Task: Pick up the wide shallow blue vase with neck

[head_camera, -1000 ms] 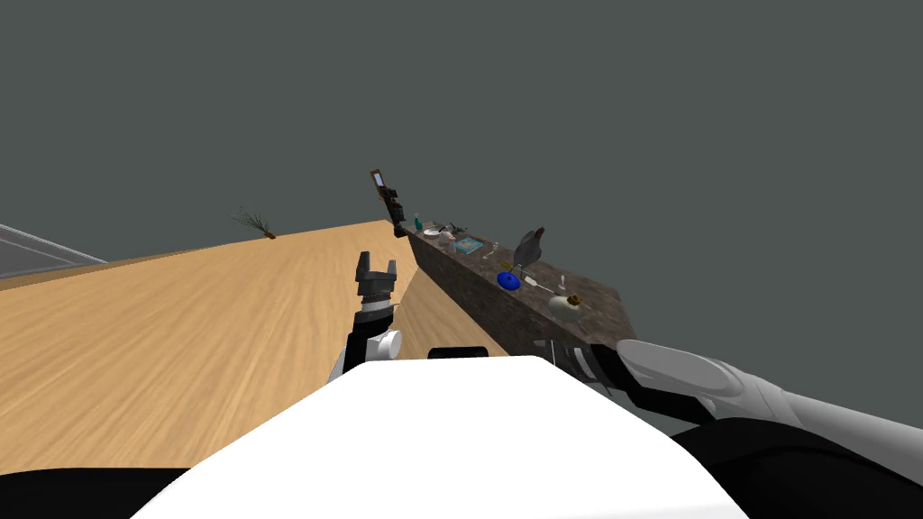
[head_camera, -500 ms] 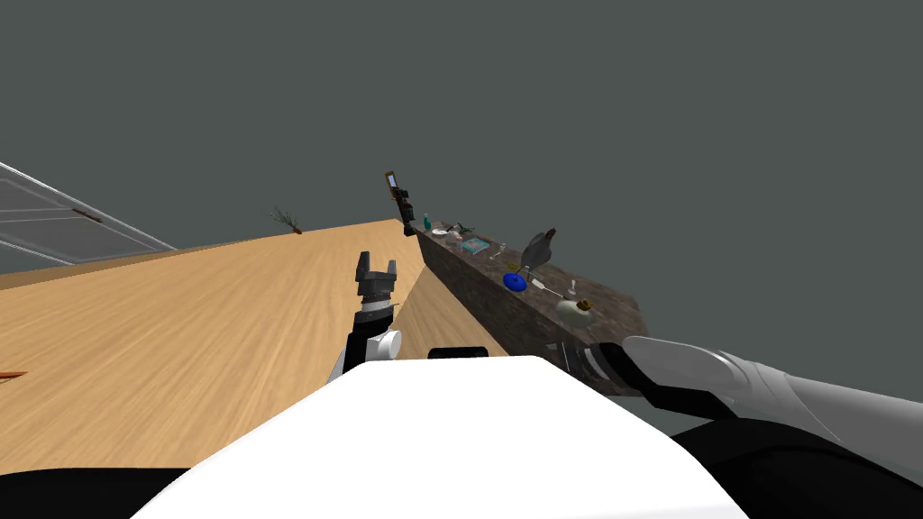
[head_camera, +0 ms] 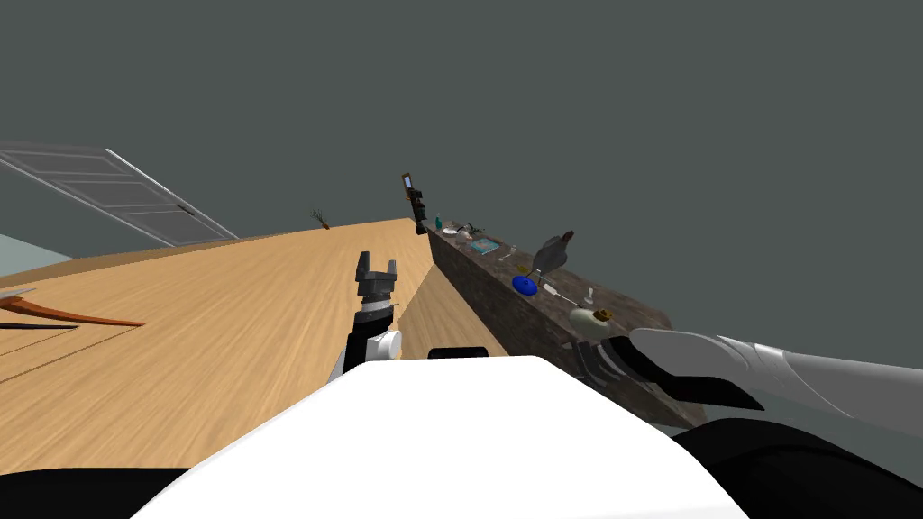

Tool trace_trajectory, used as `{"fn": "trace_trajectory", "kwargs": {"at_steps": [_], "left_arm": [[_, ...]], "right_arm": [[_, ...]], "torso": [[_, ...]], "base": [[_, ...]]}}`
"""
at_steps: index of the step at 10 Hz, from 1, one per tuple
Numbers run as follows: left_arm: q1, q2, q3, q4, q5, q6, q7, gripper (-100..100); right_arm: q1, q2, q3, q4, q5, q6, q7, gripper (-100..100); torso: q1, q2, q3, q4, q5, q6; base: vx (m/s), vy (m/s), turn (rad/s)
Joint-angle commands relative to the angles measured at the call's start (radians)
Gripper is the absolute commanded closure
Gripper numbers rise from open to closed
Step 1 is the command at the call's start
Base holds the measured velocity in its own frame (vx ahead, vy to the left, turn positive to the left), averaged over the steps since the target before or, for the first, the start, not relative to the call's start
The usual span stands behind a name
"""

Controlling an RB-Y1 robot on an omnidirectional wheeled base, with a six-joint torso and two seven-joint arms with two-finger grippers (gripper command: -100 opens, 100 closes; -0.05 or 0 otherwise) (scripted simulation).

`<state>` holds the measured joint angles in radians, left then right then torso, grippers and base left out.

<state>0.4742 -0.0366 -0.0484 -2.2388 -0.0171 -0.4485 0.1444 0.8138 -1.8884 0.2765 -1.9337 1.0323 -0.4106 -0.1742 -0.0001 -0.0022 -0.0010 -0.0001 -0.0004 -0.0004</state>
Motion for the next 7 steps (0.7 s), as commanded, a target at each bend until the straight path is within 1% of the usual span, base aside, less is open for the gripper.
{"fn": "trace_trajectory", "kwargs": {"at_steps": [1,2,3,4,5,6,7], "left_arm": [[0.0,0.0,0.0,0.0,0.0,0.0,0.0,0],[0.0,0.0,0.0,0.0,0.0,0.0,0.0,0],[0.0,0.0,0.0,0.0,0.0,0.0,0.0,0],[0.0,0.0,0.0,0.0,0.0,0.0,0.0,0],[0.0,0.0,0.0,0.0,0.0,0.0,0.0,0],[0.0,0.0,0.0,0.0,0.0,0.0,0.0,0],[0.0,0.0,0.0,0.0,0.0,0.0,0.0,0]], "right_arm": [[0.0,-0.028,0.01,0.01,0.032,0.006,-0.014,-100],[0.008,-0.071,0.015,0.046,0.064,0.005,-0.024,-100],[0.008,-0.078,0.015,0.046,0.065,0.005,-0.024,-100],[0.008,-0.078,0.015,0.046,0.054,0.005,-0.024,-100],[0.008,-0.078,0.015,0.046,0.065,0.005,-0.024,-100],[0.015,-0.124,0.019,0.081,0.096,0.004,-0.034,-100],[0.022,-0.155,0.022,0.106,0.124,0.004,-0.043,-100]], "torso": [[0.0,0.0,0.0,0.0,0.0,0.0],[0.0,0.0,0.0,0.0,0.0,0.002],[0.0,0.0,0.0,0.0,0.0,0.001],[0.0,0.0,0.0,0.0,0.0,0.002],[-0.001,0.0,0.0,0.0,-0.001,0.002],[-0.001,0.0,0.0,0.0,-0.001,0.002],[0.0,-0.001,0.0,0.0,0.0,0.0]], "base": [[-0.016,0.008,0.192],[-0.012,0.02,0.267],[-0.009,0.015,0.202],[0.0,0.0,0.0],[0.0,0.003,-0.048],[-0.003,0.02,0.393],[0.004,0.027,0.504]]}}
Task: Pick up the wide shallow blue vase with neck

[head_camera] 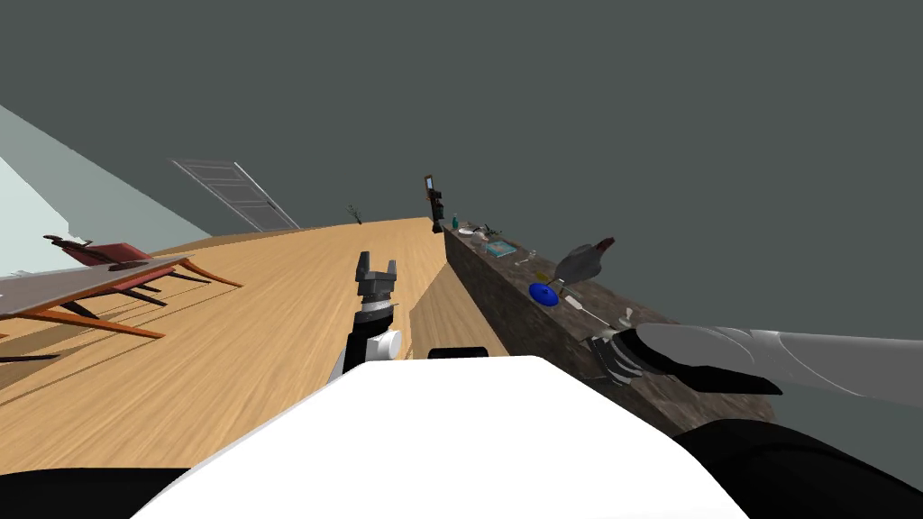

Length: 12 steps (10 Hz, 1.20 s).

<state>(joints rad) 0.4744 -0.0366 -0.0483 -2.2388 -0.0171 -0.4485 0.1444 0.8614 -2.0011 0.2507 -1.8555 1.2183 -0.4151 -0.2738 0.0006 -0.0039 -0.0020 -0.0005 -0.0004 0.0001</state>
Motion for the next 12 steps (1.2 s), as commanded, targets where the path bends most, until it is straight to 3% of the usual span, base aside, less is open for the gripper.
{"fn": "trace_trajectory", "kwargs": {"at_steps": [1,3,5,7,9,12], "left_arm": [[0.0,0.0,0.0,0.0,0.0,0.0,0.0,0],[0.0,0.0,0.0,0.0,0.0,0.0,0.0,0],[0.0,0.0,0.0,0.0,0.0,0.0,0.0,0],[0.0,0.0,0.0,0.0,0.0,0.0,0.0,0],[0.0,0.0,0.0,0.0,0.0,0.0,0.0,0],[0.0,0.0,0.0,0.0,0.0,0.0,0.0,0]], "right_arm": [[-0.025,-0.05,0.047,0.037,-0.05,0.008,0.05,-100],[-0.025,-0.051,0.047,0.037,-0.062,0.008,0.056,-100],[-0.013,-0.113,0.051,0.101,-0.015,0.008,0.039,-100],[-0.013,-0.117,0.051,0.101,-0.015,0.008,0.039,-100],[-0.001,-0.161,0.052,0.155,0.022,0.008,0.025,-100],[0.01,-0.184,0.052,0.195,0.047,0.009,0.013,-100]], "torso": [[0.0,0.0,0.0,0.0,0.0,0.0],[-0.001,0.001,0.001,0.0,0.0,0.002],[-0.001,0.001,0.0,0.0,0.0,0.0],[0.0,-0.001,-0.001,0.0,0.0,0.001],[0.0,-0.001,0.0,0.0,0.0,0.001],[-0.001,-0.003,-0.002,-0.001,0.0,0.001]], "base": [[0.01,0.016,0.135],[0.005,0.005,-0.042],[0.019,0.016,0.356],[0.029,0.012,0.124],[0.04,0.013,0.325],[0.063,0.005,0.289]]}}
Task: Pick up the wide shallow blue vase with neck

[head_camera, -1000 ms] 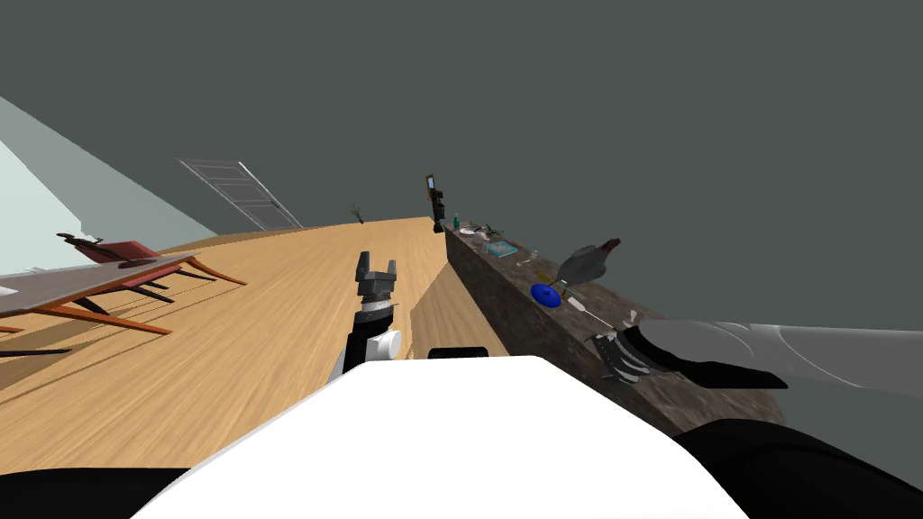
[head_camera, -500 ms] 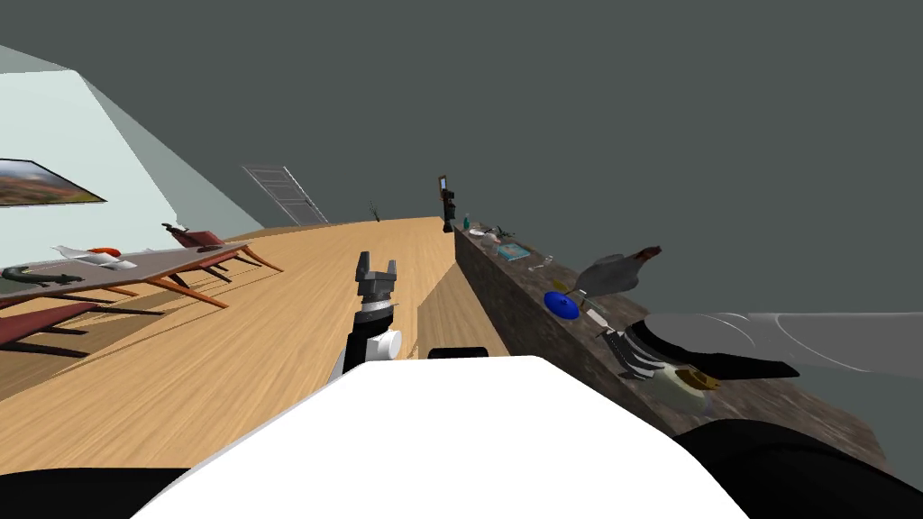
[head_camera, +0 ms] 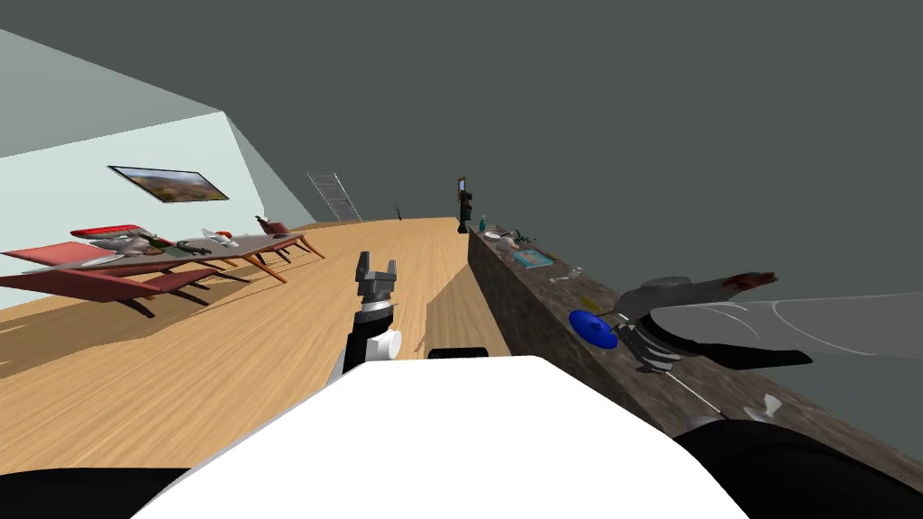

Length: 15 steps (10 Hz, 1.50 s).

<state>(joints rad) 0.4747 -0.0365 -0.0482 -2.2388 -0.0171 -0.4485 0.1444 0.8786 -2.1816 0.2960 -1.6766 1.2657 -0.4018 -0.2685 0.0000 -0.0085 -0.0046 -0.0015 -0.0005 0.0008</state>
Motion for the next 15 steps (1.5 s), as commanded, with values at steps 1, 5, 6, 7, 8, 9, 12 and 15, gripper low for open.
{"fn": "trace_trajectory", "kwargs": {"at_steps": [1,5,6,7,8,9,12,15], "left_arm": [[0.0,0.0,0.0,0.0,0.0,0.0,0.0,0],[0.0,0.0,0.0,0.0,0.0,0.0,0.0,0],[0.0,0.0,0.0,0.0,0.0,0.0,0.0,0],[0.0,0.0,0.0,0.0,0.0,0.0,0.0,0],[0.0,0.0,0.0,0.0,0.0,0.0,0.0,0],[0.0,0.0,0.0,0.0,0.0,0.0,0.0,0],[0.0,0.0,0.0,0.0,0.0,0.0,0.0,0],[0.0,0.0,0.0,0.0,0.0,0.0,0.0,0]], "right_arm": [[-0.001,-0.007,0.006,0.03,0.008,-0.004,0.002,-100],[0.006,-0.009,0.012,0.034,0.017,0.006,-0.011,0],[0.022,0.022,0.019,0.05,0.027,0.022,-0.004,-100],[0.033,0.044,0.024,0.06,0.034,0.033,0.001,-100],[0.039,0.054,0.026,0.065,0.037,0.039,0.003,-100],[0.055,0.086,0.033,0.081,0.047,0.056,0.011,-100],[0.053,0.091,0.04,0.083,0.046,0.061,0.015,100],[0.054,0.091,0.041,0.082,0.046,0.06,0.015,100]], "torso": [[0.0,0.0,0.0,0.0,0.0,0.0],[-0.001,0.003,0.002,0.001,0.0,0.002],[0.0,0.005,0.003,0.001,0.0,0.002],[0.0,0.006,0.004,0.002,0.0,0.002],[0.0,0.006,0.004,0.002,0.0,0.002],[0.0,0.006,0.004,0.002,0.0,0.002],[0.0,0.006,0.004,0.002,0.0,0.002],[-0.004,0.004,0.002,0.001,-0.002,0.0]], "base": [[0.091,-0.001,0.301],[0.046,-0.007,0.118],[0.011,0.004,0.116],[0.019,0.008,0.144],[0.017,0.005,0.064],[0.02,0.008,0.121],[0.008,0.003,0.033],[-0.001,0.001,-0.006]]}}
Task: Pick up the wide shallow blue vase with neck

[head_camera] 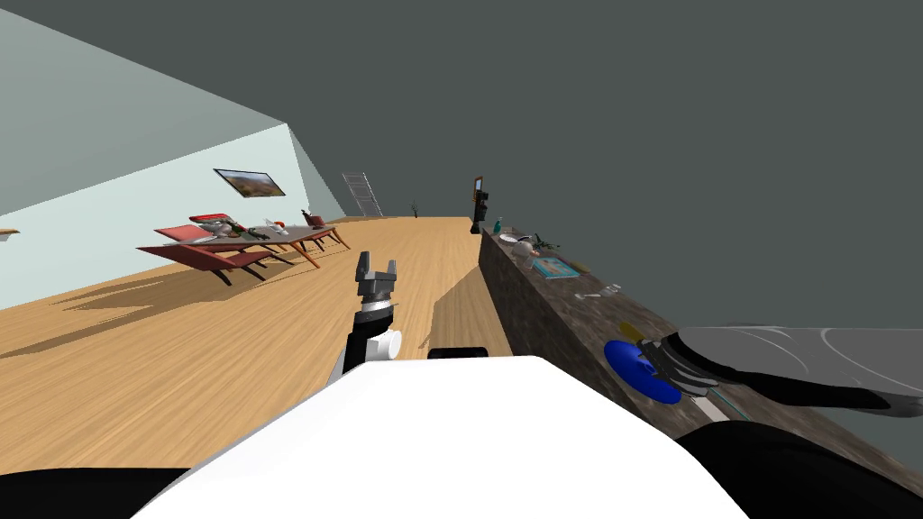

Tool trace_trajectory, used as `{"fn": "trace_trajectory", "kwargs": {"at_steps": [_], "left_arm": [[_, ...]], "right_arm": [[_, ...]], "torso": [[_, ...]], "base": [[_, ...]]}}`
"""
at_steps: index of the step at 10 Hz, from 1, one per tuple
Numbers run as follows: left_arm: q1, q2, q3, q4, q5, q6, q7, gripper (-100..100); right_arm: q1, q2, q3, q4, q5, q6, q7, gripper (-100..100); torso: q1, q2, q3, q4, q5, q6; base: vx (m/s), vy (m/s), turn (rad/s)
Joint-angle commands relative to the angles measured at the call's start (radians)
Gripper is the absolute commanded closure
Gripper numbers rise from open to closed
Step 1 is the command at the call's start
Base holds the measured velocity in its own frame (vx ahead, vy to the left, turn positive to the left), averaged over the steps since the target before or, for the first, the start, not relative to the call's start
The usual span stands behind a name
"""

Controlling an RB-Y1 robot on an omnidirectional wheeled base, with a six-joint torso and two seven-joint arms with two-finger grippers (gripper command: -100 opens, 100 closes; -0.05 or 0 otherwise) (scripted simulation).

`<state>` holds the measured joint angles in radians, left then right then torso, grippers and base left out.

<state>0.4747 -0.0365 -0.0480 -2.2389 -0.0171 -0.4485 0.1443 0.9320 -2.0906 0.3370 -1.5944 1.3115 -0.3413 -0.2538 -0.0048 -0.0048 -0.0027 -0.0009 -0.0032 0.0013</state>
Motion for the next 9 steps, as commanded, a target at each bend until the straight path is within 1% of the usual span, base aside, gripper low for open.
{"fn": "trace_trajectory", "kwargs": {"at_steps": [1,2,3,4,6,7,8,9], "left_arm": [[0.0,0.0,0.0,0.0,0.0,0.0,0.0,0],[0.0,0.0,0.0,0.0,0.0,0.0,0.0,0],[0.0,0.0,0.0,0.0,0.0,0.0,0.0,0],[0.0,0.0,0.0,0.0,0.0,0.0,0.0,0],[0.0,0.0,0.0,0.0,0.0,0.0,0.0,0],[0.0,0.0,0.0,0.0,0.0,0.0,0.0,0],[0.0,0.0,0.0,0.0,0.0,0.0,0.0,0],[0.0,0.0,0.0,0.0,0.0,0.0,0.0,0]], "right_arm": [[0.0,0.0,0.0,0.0,0.0,0.0,0.0,100],[0.0,0.0,0.0,0.0,0.0,0.001,0.0,0],[-0.015,-0.037,-0.015,-0.017,-0.009,-0.022,-0.011,100],[-0.015,-0.037,-0.015,-0.017,-0.009,-0.022,-0.011,100],[-0.036,-0.079,-0.024,-0.038,-0.022,-0.044,-0.021,100],[-0.042,-0.09,-0.027,-0.043,-0.026,-0.049,-0.024,100],[-0.039,-0.08,-0.029,-0.035,-0.026,-0.052,-0.014,100],[-0.039,-0.082,-0.029,-0.037,-0.025,-0.051,-0.019,0]], "torso": [[0.0,0.0,0.0,0.0,0.0,0.0],[0.0,0.0,0.0,0.0,0.0,0.0],[0.0,-0.001,-0.001,0.0,0.0,0.0],[-0.001,0.0,0.0,0.0,0.0,0.001],[0.0,0.0,-0.001,-0.001,0.001,0.0],[0.0,0.0,0.0,0.0,0.001,0.0],[0.001,0.0,0.0,-0.001,0.001,0.0],[0.0,0.0,-0.001,-0.001,0.0,0.0]], "base": [[0.0,0.0,0.0],[0.0,0.0,0.0],[-0.011,-0.009,-0.153],[-0.013,-0.007,-0.071],[-0.016,-0.007,-0.088],[-0.013,-0.004,-0.075],[-0.005,-0.001,-0.008],[0.0,0.0,0.0]]}}
